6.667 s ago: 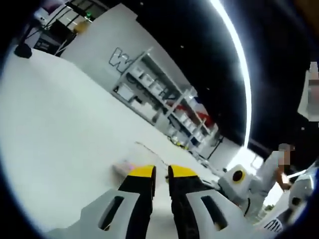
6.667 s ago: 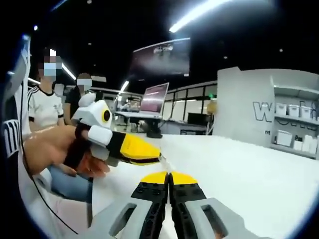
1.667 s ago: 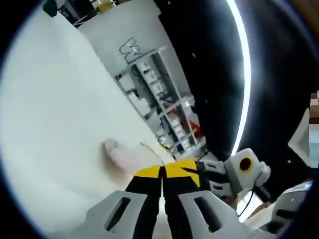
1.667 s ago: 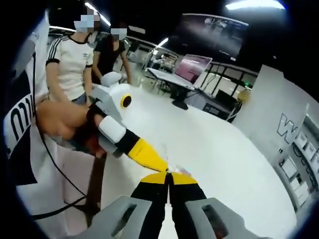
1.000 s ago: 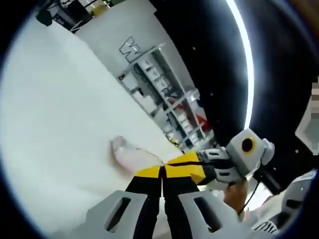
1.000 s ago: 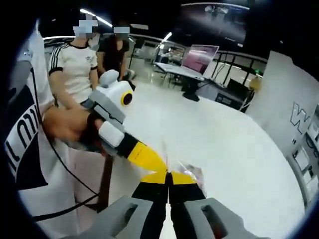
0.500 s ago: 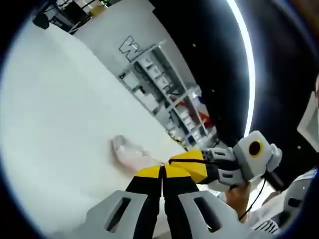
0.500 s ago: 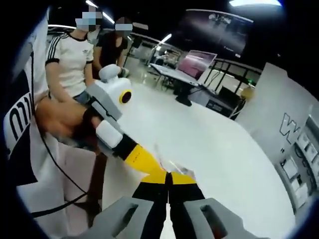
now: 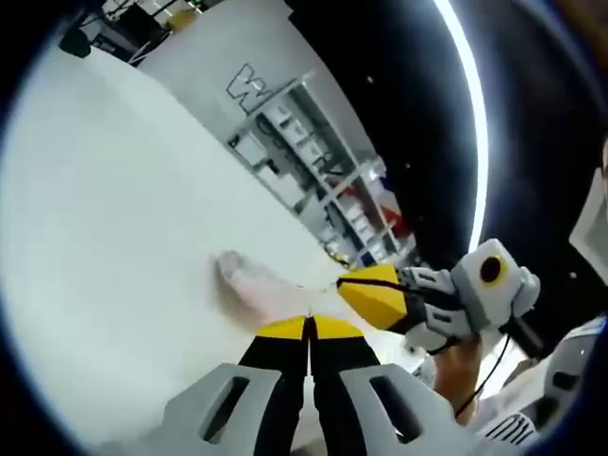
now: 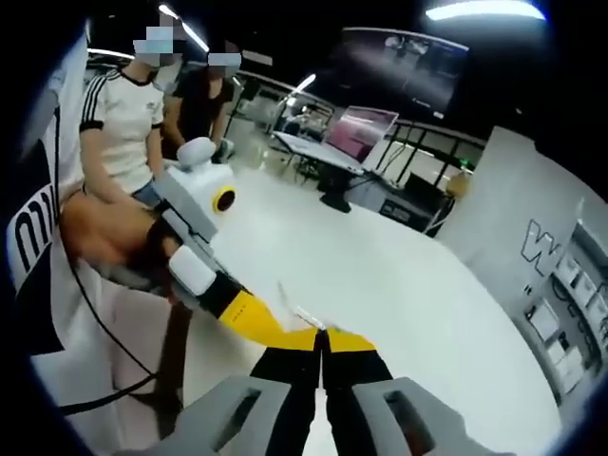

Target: Open the resealable bag by pulling the two sides of the seal apart until the entire bag opening is separated and visibly accessible.

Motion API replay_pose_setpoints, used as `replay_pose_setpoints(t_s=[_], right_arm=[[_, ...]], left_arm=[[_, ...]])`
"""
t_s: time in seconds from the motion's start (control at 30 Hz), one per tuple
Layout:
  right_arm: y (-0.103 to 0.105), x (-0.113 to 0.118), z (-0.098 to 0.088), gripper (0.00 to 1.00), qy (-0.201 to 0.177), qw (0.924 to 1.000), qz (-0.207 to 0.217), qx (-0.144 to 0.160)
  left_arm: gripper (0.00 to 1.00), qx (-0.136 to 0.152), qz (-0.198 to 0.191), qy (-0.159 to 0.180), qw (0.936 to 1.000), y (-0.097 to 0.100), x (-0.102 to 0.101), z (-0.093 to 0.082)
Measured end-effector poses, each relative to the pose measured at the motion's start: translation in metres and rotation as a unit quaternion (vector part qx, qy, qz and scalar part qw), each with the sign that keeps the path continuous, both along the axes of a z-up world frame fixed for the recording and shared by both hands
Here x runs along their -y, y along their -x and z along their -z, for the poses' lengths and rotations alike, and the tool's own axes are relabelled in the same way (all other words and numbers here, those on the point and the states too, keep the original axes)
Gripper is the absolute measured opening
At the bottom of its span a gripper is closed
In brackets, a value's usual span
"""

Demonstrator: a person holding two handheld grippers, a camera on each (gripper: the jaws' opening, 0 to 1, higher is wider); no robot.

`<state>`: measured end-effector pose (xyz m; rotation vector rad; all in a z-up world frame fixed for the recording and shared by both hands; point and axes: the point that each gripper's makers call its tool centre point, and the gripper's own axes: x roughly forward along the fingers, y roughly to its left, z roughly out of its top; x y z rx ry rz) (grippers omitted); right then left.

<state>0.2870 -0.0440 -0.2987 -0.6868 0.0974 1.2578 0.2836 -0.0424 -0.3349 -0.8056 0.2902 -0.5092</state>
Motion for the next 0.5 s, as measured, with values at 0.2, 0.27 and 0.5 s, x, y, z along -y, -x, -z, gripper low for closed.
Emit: replay_pose_setpoints(t_s=[0.2,0.27,0.5], right_arm=[[0.005,0.0,0.011,0.0,0.021,0.9997,-0.014,0.001],[0.008,0.0,0.017,0.02,0.034,0.9993,-0.018,0.0],[0.015,-0.005,0.028,0.0,0.041,0.9977,-0.036,-0.039]], left_arm=[[0.01,0.0,0.008,-0.012,0.9999,0.005,0.002,0.0],[0.01,0.0,0.009,-0.015,0.9998,0.006,0.002,0.001],[0.01,0.001,0.015,-0.032,0.9994,0.01,0.002,0.004]])
